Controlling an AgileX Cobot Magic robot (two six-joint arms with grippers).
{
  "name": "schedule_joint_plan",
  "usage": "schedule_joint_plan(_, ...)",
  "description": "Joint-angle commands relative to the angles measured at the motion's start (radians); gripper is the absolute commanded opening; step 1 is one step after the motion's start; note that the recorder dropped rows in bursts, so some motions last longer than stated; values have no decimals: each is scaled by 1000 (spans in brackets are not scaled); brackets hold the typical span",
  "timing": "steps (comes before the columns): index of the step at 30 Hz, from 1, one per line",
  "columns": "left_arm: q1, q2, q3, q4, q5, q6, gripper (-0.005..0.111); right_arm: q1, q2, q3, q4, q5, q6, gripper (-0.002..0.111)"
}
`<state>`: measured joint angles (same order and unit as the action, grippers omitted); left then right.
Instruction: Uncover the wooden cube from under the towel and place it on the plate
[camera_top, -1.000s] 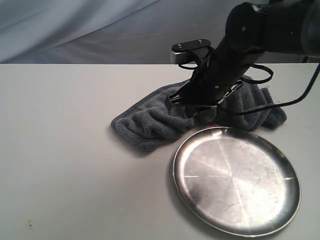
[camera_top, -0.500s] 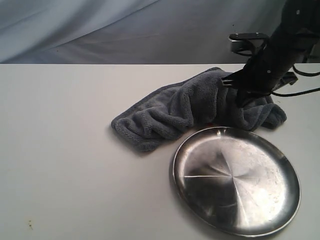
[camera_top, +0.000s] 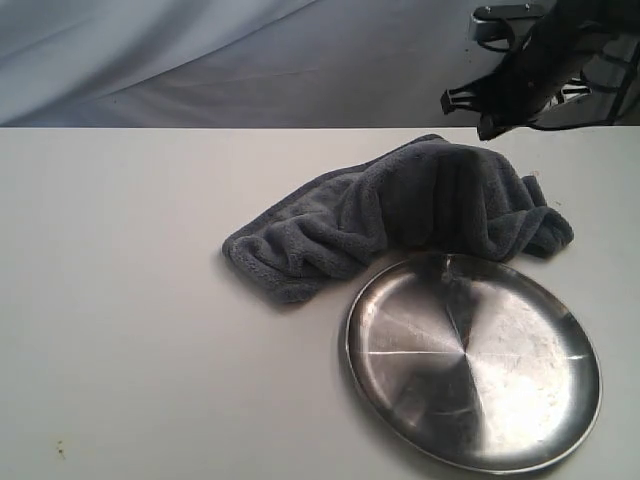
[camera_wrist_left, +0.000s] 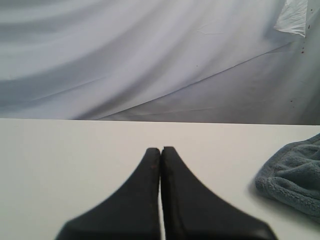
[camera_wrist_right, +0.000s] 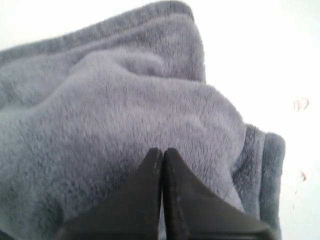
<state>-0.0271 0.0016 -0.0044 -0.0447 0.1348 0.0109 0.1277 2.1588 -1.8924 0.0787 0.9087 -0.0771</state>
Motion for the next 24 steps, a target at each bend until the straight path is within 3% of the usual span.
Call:
schedule_joint_plan(1, -1, -2, 4, 1, -2, -3, 1, 12, 45, -144, -3, 41, 26, 0)
schedule_joint_plan(11, -1, -2, 4, 1, -2, -1, 1, 210, 160, -204, 54, 1, 14, 0)
schedule_joint_plan(17, -1, -2, 4, 1, -2, -3, 1, 317, 149, -204, 54, 76, 3, 0)
schedule_joint_plan(24, -1, -2, 4, 1, -2, -3, 1, 351, 76, -100, 63, 180, -30, 0)
